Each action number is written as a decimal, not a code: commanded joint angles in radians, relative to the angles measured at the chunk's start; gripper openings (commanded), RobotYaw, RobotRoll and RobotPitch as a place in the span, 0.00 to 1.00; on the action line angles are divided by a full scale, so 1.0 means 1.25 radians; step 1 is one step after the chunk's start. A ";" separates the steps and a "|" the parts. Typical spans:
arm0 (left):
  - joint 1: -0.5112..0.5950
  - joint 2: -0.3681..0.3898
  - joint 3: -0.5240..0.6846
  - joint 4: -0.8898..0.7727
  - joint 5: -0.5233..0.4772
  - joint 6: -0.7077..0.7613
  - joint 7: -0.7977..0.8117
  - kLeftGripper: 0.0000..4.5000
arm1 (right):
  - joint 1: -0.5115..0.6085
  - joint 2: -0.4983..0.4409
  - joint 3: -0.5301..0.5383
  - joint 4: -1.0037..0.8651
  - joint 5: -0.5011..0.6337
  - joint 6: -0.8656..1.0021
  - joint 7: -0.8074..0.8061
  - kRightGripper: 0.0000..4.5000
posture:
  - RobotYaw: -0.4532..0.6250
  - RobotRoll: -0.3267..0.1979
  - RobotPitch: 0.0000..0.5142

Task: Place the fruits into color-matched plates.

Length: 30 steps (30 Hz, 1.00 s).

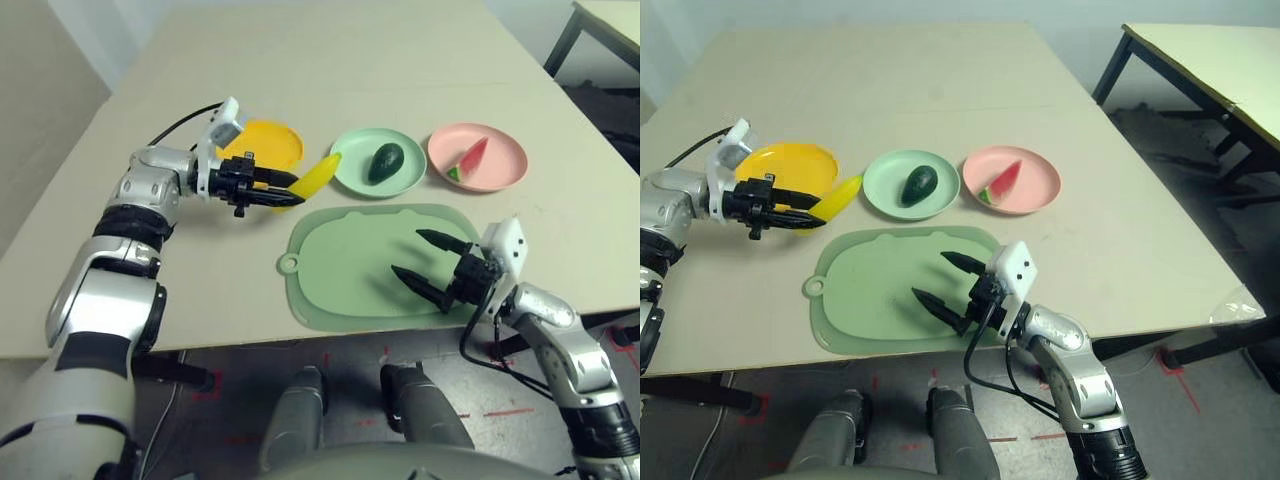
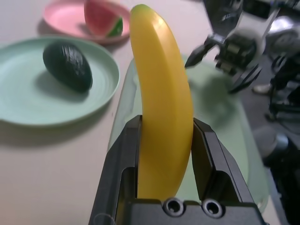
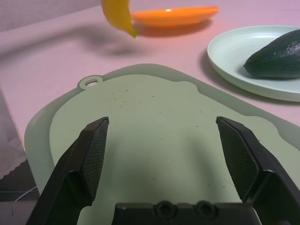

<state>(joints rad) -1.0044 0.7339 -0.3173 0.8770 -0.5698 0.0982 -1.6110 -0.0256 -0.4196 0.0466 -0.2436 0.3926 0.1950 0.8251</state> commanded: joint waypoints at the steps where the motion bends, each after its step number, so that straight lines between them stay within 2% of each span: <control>1: -0.032 0.000 0.029 0.021 -0.022 0.004 -0.003 0.35 | -0.005 -0.005 0.007 0.011 -0.007 -0.008 0.006 1.00 | 0.33 0.62 0.22; 8: -0.114 -0.026 0.122 0.191 0.125 -0.166 0.045 0.35 | -0.002 0.000 0.013 0.015 -0.009 -0.014 0.006 1.00 | 0.33 0.62 0.23; 12: -0.140 -0.030 0.150 0.245 0.209 -0.249 0.136 0.35 | 0.002 0.006 0.015 0.013 -0.008 -0.016 0.002 1.00 | 0.33 0.62 0.23; 17: -0.157 -0.026 0.140 0.289 0.339 -0.346 0.281 0.35 | 0.001 0.015 0.011 0.015 -0.003 -0.016 -0.004 1.00 | 0.33 0.62 0.24; 21: -0.177 -0.031 0.119 0.320 0.449 -0.371 0.422 0.35 | 0.005 0.025 -0.002 0.020 0.002 -0.019 -0.015 1.00 | 0.33 0.62 0.24; 25: -0.187 -0.047 0.095 0.339 0.537 -0.374 0.504 0.35 | 0.006 0.033 -0.011 0.023 0.008 -0.021 -0.029 1.00 | 0.32 0.62 0.25; 30: -0.181 -0.071 0.082 0.359 0.605 -0.356 0.571 0.35 | 0.014 0.048 -0.036 0.020 0.024 -0.017 -0.056 1.00 | 0.30 0.62 0.26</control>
<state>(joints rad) -1.2307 0.6507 -0.2085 1.3062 0.1553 -0.3579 -0.9210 -0.0201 -0.3653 0.0175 -0.2238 0.4040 0.1743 0.7690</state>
